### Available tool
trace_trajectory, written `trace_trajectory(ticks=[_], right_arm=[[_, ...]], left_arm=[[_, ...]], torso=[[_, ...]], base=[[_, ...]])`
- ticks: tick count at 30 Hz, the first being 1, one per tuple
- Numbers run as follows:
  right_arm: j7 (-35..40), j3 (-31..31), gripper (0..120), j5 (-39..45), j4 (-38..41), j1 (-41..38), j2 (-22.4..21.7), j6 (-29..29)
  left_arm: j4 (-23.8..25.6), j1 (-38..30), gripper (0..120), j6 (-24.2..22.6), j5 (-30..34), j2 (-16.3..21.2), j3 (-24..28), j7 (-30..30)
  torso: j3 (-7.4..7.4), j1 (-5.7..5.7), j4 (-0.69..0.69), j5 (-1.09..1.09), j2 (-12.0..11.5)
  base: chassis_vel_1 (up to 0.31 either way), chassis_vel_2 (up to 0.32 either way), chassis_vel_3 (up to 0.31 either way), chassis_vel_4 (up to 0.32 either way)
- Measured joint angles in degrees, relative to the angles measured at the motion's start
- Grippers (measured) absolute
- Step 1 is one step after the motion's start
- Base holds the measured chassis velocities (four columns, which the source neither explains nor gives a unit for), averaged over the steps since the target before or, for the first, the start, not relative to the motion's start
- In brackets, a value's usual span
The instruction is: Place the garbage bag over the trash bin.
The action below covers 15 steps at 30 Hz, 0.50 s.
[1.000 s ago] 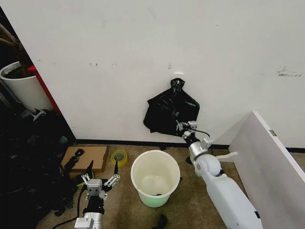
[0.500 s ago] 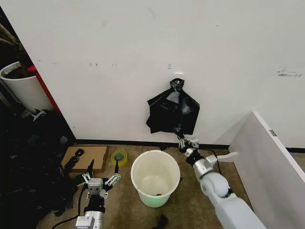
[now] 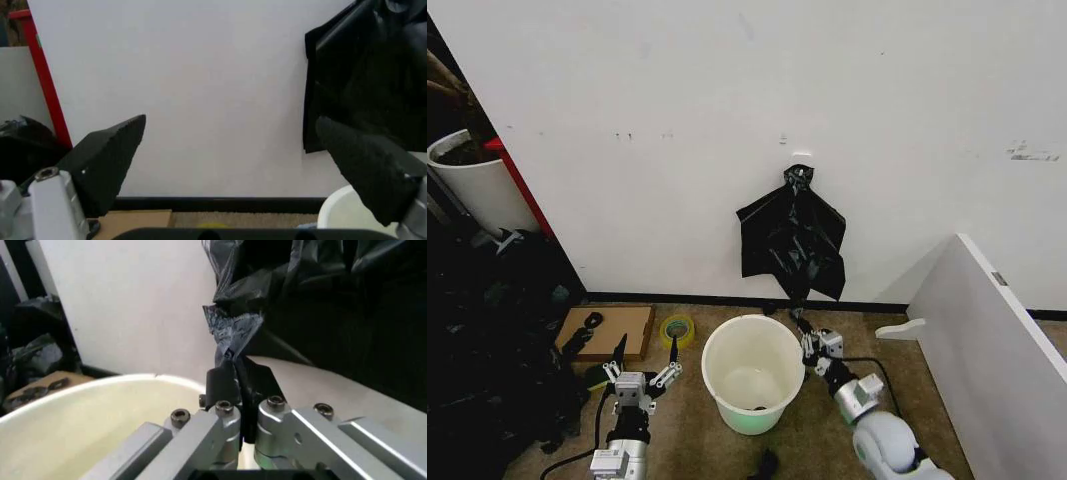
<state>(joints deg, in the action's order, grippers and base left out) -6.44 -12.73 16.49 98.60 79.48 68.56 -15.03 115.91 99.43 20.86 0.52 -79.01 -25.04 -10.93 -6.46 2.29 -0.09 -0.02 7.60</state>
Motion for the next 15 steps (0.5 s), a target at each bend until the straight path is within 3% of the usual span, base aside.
trace_trajectory(ticks=[15], right_arm=[[1.54, -0.94, 0, -5.07, 4.91, 8.08, -1.16, -3.69]], left_arm=[[-0.41, -0.22, 100, 0.12, -0.06, -0.07, 0.28, -0.08]], torso=[[0.0, 0.01, 0.0, -0.01, 0.0]], base=[[0.0, 0.0, 0.0, 0.0]])
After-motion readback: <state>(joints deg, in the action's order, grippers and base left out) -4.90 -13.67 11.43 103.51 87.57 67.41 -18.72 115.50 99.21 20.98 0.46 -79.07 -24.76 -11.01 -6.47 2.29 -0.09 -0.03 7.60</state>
